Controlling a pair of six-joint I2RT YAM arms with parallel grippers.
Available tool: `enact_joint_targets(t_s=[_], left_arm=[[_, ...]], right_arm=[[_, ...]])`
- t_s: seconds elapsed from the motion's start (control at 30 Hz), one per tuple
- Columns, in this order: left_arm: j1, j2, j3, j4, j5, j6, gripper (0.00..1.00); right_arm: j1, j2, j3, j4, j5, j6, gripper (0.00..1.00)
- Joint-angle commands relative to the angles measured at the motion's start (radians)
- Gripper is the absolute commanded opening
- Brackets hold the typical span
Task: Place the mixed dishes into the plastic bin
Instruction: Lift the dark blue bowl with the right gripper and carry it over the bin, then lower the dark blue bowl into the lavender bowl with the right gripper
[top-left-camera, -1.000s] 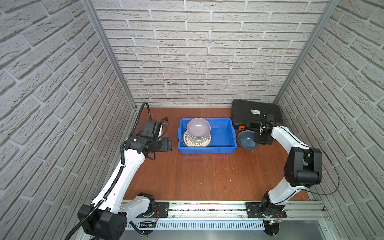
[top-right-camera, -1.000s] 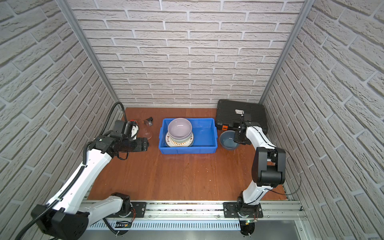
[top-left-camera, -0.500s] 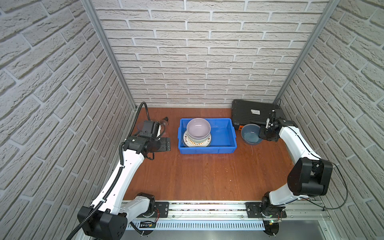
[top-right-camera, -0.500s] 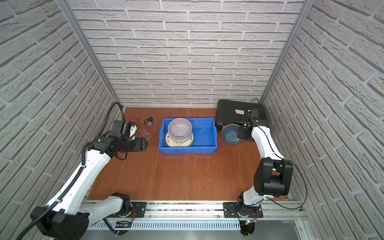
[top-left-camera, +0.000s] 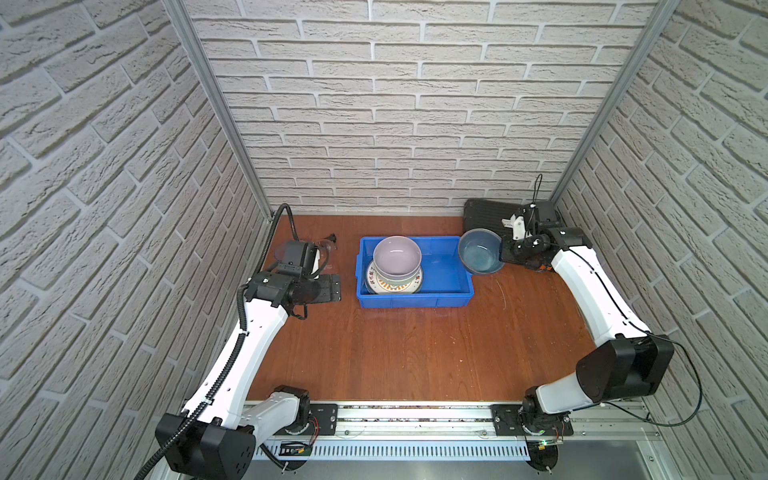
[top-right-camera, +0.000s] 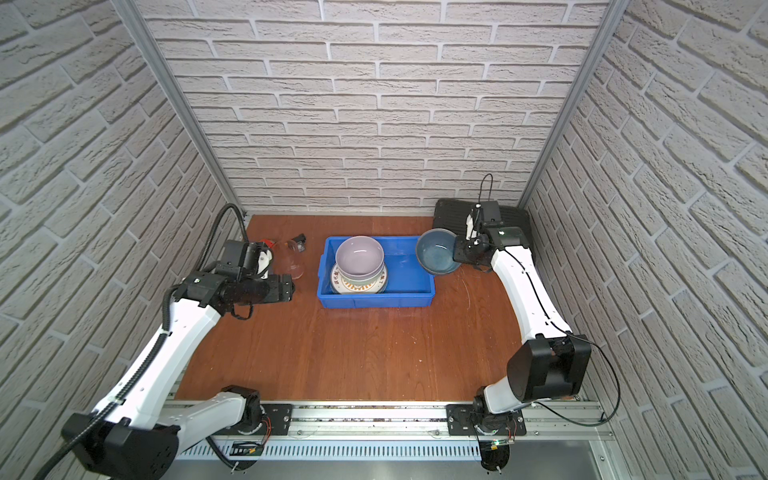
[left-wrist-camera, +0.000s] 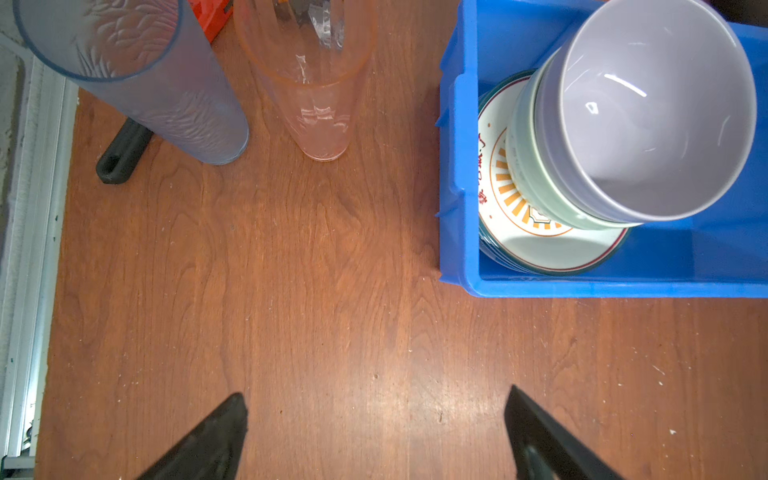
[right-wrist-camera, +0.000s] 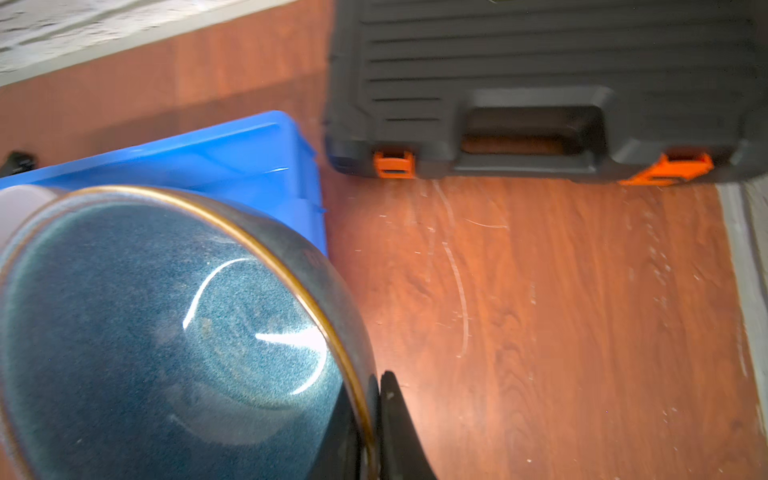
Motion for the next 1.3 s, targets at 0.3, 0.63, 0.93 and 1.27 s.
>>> enact_joint_targets(t_s=[0.3,0.63,0.93,1.27], left_arm=[[0.021,-0.036,0.01,-0.018,0.003,0.012,0.98],[0.028,-0.066,0.005,-0.036,-0.005,0.007,0.98],[0.032,-0.089,0.002,-0.052,-0.016,0.009,0.98],[0.04,-0.096,0.008,-0.06,-0.021,0.014,0.98]], right_arm=[[0.215,0.137,0.261,0.053,-0.012,0.059,0.06],[0.357,0.327,0.461,0.058,0.036,0.073,0.06],[0.421,0.462,0.6,0.045,0.073,0.073,0.06],[0.442,0.553,0.604,0.084,0.094,0.077,0.06]])
